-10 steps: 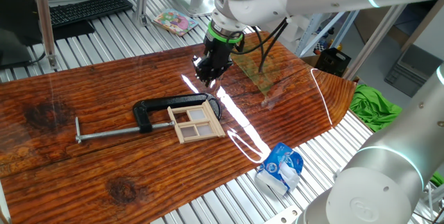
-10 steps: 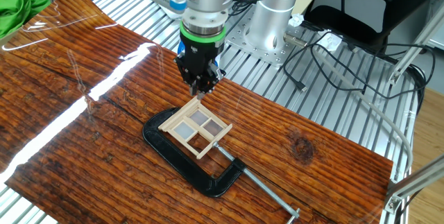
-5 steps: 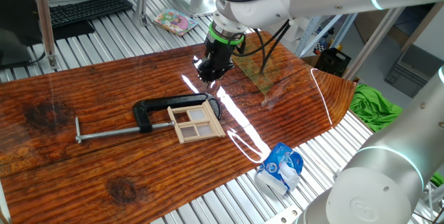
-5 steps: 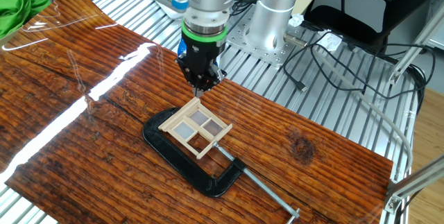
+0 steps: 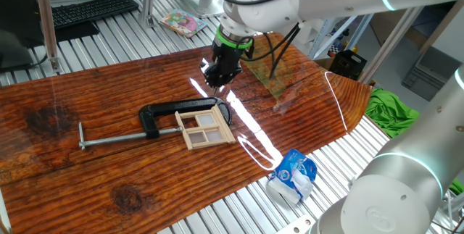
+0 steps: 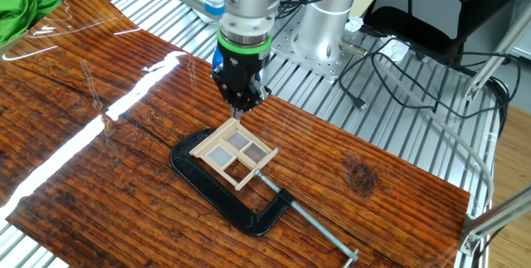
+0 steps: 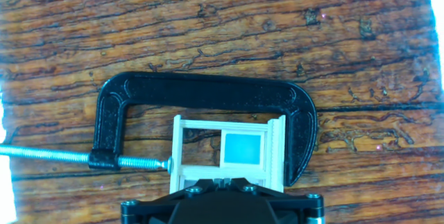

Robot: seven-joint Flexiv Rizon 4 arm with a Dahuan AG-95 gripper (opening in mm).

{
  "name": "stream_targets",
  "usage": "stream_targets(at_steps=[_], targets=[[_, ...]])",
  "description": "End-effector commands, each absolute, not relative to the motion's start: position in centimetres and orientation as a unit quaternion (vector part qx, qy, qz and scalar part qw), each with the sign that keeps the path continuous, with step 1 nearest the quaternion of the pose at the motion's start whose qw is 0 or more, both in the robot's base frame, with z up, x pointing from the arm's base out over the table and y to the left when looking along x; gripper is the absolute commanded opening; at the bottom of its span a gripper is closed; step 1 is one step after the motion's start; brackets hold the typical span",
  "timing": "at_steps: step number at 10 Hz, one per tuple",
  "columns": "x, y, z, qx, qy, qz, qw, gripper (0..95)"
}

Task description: Close a sliding window

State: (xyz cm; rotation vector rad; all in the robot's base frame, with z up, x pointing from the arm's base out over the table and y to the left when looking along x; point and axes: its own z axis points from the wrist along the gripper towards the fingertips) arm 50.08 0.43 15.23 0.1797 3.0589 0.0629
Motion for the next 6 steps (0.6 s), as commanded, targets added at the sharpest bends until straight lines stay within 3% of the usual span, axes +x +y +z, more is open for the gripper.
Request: stream_targets(at_steps=[1,6], targets=[[50.4,0.6,14.3,0.066,0.997,0.025,0.035,0.0],[51.4,0.5,12.3,0.102,0.994,0.03,0.032,0.0]])
